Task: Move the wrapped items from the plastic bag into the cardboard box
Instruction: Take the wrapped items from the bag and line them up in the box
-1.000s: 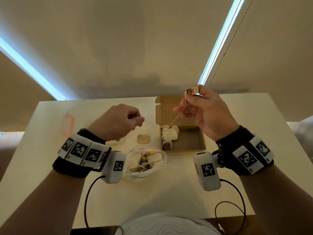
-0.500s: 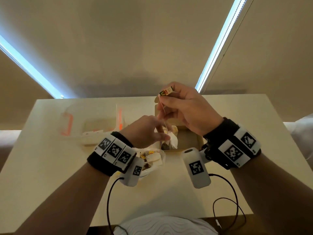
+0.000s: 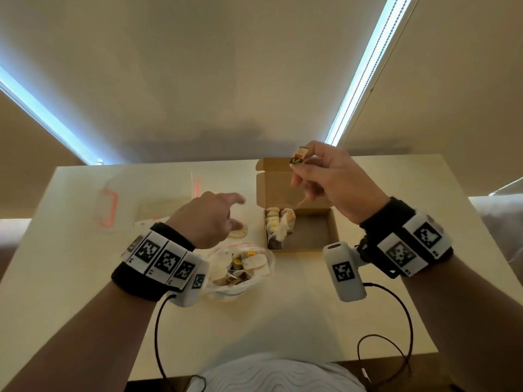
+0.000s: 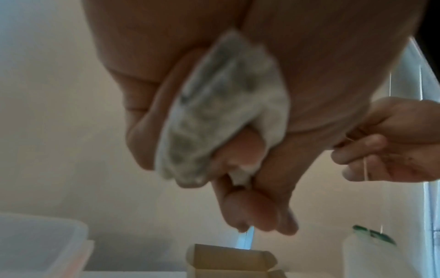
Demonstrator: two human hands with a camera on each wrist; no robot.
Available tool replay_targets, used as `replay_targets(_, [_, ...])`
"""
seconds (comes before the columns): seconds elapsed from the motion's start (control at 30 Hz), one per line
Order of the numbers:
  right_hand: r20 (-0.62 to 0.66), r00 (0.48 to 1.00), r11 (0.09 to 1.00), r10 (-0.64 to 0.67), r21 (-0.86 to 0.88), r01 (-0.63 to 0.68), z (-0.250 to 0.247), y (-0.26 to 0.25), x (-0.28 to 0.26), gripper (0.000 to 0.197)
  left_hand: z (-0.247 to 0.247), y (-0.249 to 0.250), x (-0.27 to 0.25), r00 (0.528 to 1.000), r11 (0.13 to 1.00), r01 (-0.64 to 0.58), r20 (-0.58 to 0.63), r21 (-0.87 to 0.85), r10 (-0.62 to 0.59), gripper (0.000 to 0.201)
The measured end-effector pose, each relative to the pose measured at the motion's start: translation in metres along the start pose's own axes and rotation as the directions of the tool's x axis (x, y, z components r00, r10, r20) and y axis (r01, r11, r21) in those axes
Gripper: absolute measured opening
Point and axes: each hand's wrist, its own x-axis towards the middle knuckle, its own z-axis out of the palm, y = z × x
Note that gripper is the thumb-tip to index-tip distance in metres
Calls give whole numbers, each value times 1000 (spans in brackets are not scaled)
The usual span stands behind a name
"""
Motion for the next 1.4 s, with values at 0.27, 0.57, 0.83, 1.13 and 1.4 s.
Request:
replay_targets(0.27, [-34,995,976,98,-194,-103,-2,40,-2,8,2,-30,-4,995,988,71,-59,-137,-79,22])
replay_targets(0.57, [9,990,989,142,-41,-142,0,47,-6,6,24,-22,-3,981,370,-63,-126,-927,-150,17])
replay_targets(0.83, [40,999,961,2,275,-12,8,2,-12,11,65,1,10,993,812,-111,-25,-573,118,53])
replay_targets(1.13, [-89,994,860,-64,501,100,-4,-17,-19,13,74,35,7,990,664,-144,-101,-734,103,21])
replay_targets(1.4, [-61,998,998,17,-51,-20,-3,30,-31,36,48,36,-9,984,419,-126,-58,-899,171,31])
